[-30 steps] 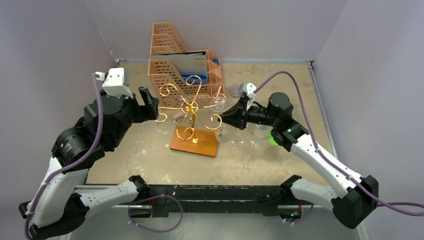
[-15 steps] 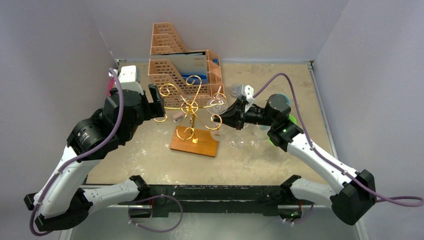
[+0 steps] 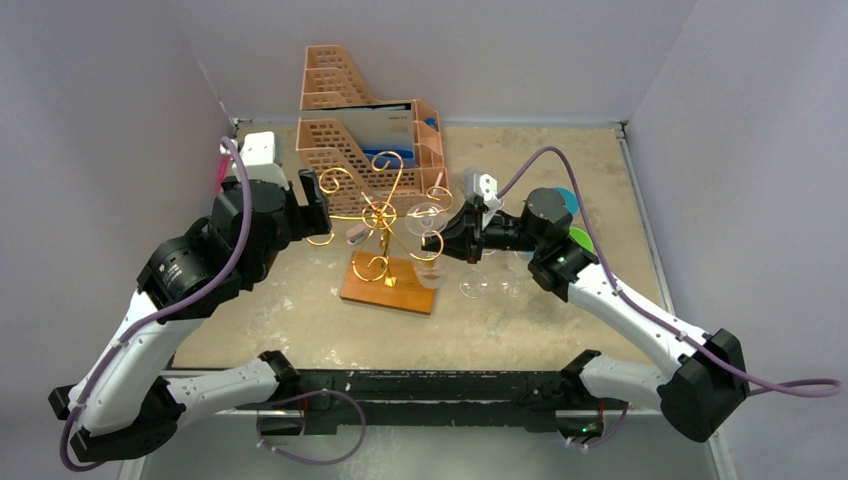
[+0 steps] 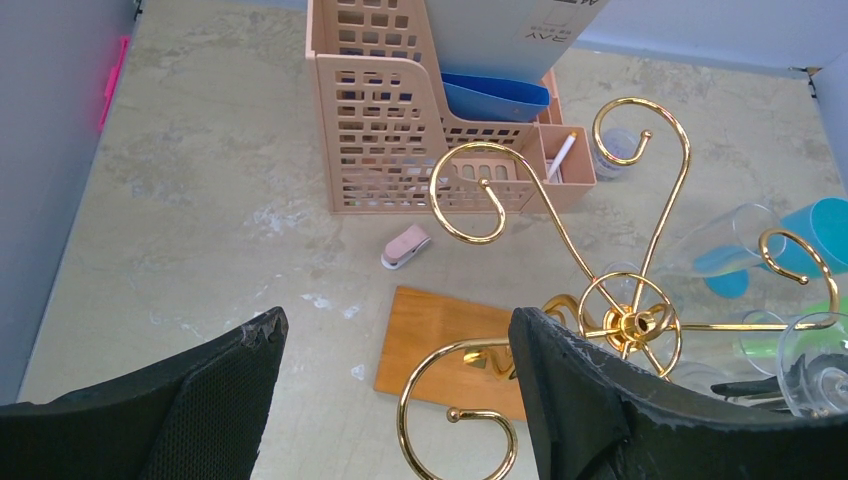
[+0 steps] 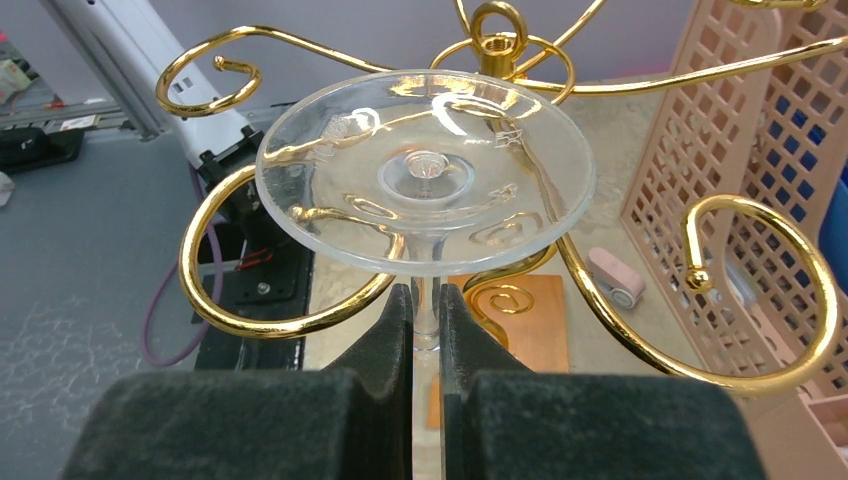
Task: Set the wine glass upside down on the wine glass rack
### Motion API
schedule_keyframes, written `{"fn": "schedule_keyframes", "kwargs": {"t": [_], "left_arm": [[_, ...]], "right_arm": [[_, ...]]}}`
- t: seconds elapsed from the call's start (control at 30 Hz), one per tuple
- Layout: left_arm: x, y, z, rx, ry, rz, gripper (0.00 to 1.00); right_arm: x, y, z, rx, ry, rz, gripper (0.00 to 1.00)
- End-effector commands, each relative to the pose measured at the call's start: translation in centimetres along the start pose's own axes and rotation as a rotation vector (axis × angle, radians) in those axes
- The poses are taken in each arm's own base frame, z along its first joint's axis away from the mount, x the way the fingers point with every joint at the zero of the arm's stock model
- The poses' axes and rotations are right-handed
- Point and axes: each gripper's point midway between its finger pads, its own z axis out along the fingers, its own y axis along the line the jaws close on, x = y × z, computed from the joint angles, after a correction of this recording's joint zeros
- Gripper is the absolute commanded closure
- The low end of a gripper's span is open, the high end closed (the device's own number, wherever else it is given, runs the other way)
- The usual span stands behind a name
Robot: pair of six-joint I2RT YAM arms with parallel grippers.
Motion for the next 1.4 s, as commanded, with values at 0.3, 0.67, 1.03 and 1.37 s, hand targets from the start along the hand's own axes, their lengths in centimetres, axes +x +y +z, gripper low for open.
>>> {"fn": "schedule_keyframes", "kwargs": {"t": [0.3,0.67,1.03,1.37], "left_arm": [[-0.4,-0.7,-0.1,0.037,-0.020,-0.022,0.20],[1.0,-2.6,1.2,0.080,0.042,0.036,0.20],[1.0,-2.4,1.4,0.062,0.044,0.029,0.20],[1.2,-2.4,1.4,0.057,0.055,0.027,0.20]], "right_arm": [[-2.7,2.6,0.6,-0.135,-0.019,-0.055,1.00],[-3.4,3.1,1.9,-0.191,-0.066,-0.055,1.00],[-2.9,5.5,0.7,-0.287,-0.041,-0.072,1.00],[-1.1,5.8,0.4,-0.322,0.033,-0.040,1.00]]}}
